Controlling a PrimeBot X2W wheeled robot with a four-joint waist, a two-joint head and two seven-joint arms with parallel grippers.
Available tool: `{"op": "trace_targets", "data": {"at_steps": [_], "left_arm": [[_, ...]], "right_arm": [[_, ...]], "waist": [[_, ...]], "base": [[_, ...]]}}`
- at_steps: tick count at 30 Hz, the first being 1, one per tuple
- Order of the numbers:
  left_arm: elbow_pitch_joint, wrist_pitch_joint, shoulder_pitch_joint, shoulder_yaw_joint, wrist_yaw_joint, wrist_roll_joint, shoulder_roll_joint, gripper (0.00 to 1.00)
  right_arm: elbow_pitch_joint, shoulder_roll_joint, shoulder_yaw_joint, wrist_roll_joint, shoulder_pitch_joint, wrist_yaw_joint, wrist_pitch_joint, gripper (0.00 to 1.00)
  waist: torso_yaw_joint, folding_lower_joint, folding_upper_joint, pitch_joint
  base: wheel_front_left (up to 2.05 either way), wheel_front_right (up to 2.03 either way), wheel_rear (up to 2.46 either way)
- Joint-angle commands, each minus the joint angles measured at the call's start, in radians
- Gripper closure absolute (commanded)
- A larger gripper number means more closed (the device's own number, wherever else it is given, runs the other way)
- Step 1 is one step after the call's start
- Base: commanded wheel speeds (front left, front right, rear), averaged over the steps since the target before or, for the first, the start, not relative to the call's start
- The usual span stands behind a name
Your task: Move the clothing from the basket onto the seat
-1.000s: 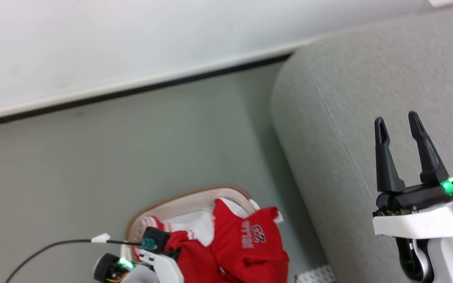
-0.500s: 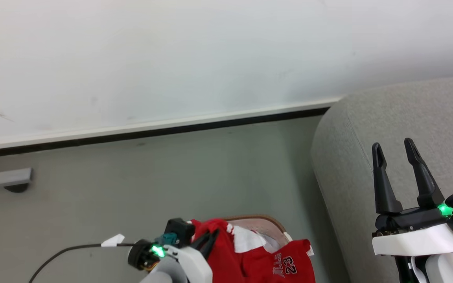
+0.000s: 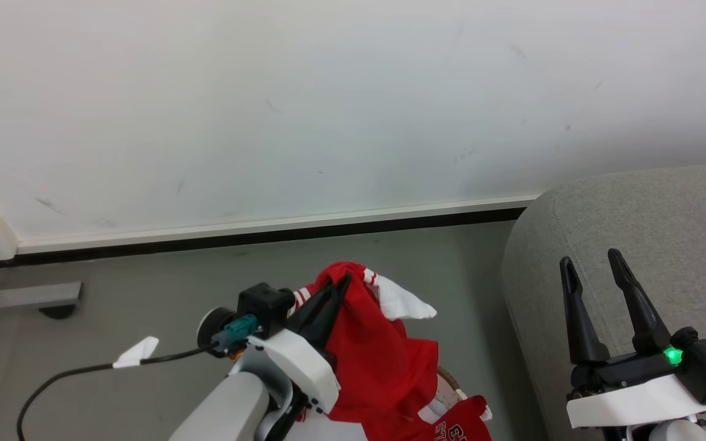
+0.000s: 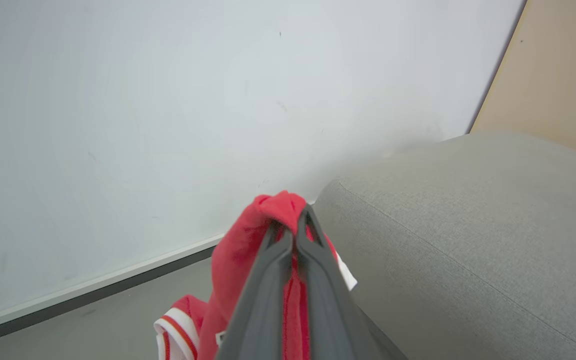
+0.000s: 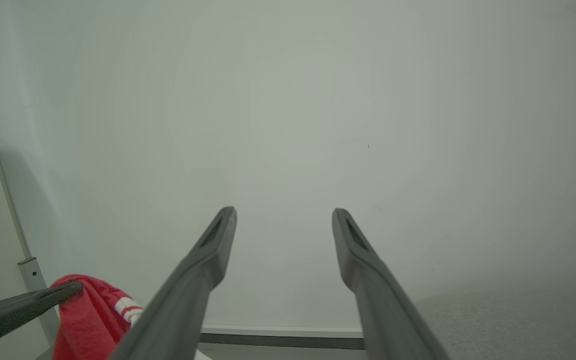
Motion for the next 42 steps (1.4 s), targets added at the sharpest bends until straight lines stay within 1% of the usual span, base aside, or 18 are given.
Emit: {"op": "trace_targets", "data": {"at_steps": [1, 5, 12, 18, 28, 35, 36, 38, 39, 40, 42], "left_arm": [[-0.042, -0.001, 0.007, 0.012, 0.007, -0.011, 0.016, 1.0], [-0.138, 0.02, -0.01, 0.03, 0.023, -0.019, 0.037, 1.0], [-0.297, 0.082, -0.035, 0.055, 0.064, -0.02, 0.075, 1.0], [-0.392, 0.12, -0.022, 0.061, 0.088, -0.025, 0.097, 1.0], [-0.448, 0.13, -0.021, 0.073, 0.103, -0.038, 0.114, 1.0], [-0.463, 0.139, -0.062, 0.07, 0.097, -0.036, 0.113, 1.0], [-0.464, 0.141, -0.068, 0.069, 0.096, -0.037, 0.11, 1.0], [-0.466, 0.144, -0.078, 0.067, 0.096, -0.038, 0.105, 1.0], [-0.467, 0.145, -0.082, 0.065, 0.095, -0.039, 0.103, 1.0], [-0.467, 0.145, -0.082, 0.065, 0.095, -0.039, 0.103, 1.0], [-0.468, 0.145, -0.089, 0.058, 0.094, -0.037, 0.097, 1.0]], "right_arm": [[0.003, -0.004, 0.006, -0.005, 0.017, -0.002, 0.0, 0.0], [0.012, -0.008, 0.021, 0.0, 0.028, -0.002, 0.0, 0.0], [0.026, -0.016, 0.059, 0.006, 0.036, -0.002, 0.0, 0.0], [0.036, -0.016, 0.089, 0.015, 0.037, -0.002, 0.0, 0.0], [0.078, -0.041, 0.192, 0.037, 0.02, -0.002, 0.0, 0.0], [0.131, -0.057, 0.272, 0.038, 0.002, -0.002, 0.0, 0.0], [0.145, -0.063, 0.294, 0.029, -0.005, -0.002, 0.0, 0.0], [0.19, -0.092, 0.374, -0.026, -0.03, -0.002, 0.0, 0.0], [0.207, -0.09, 0.4, -0.039, -0.045, -0.002, 0.0, 0.0], [0.207, -0.09, 0.4, -0.039, -0.045, -0.002, 0.0, 0.0], [0.243, -0.089, 0.431, -0.076, -0.083, -0.002, 0.0, 0.0]], "waist": [[0.003, 0.0001, -0.0001, -0.006], [0.01, 0.0001, -0.0001, -0.014], [0.025, 0.0001, -0.0001, -0.024], [0.031, 0.0001, -0.0001, -0.028], [0.042, 0.0001, -0.0001, -0.023], [0.057, 0.0001, -0.0001, -0.02], [0.06, 0.0001, -0.0001, -0.019], [0.066, 0.0001, -0.0001, -0.017], [0.07, 0.0001, -0.0001, -0.017], [0.07, 0.0001, -0.0001, -0.017], [0.078, 0.0001, -0.0001, -0.016]], "base": [[0.0, 0.0, 0.0], [0.0, 0.0, 0.0], [0.0, 0.0, 0.0], [0.0, 0.0, 0.0], [0.0, 0.0, 0.0], [0.0, 0.0, 0.0], [0.0, 0.0, 0.0], [0.0, 0.0, 0.0], [0.0, 0.0, 0.0], [0.0, 0.0, 0.0], [0.0, 0.0, 0.0]]}}
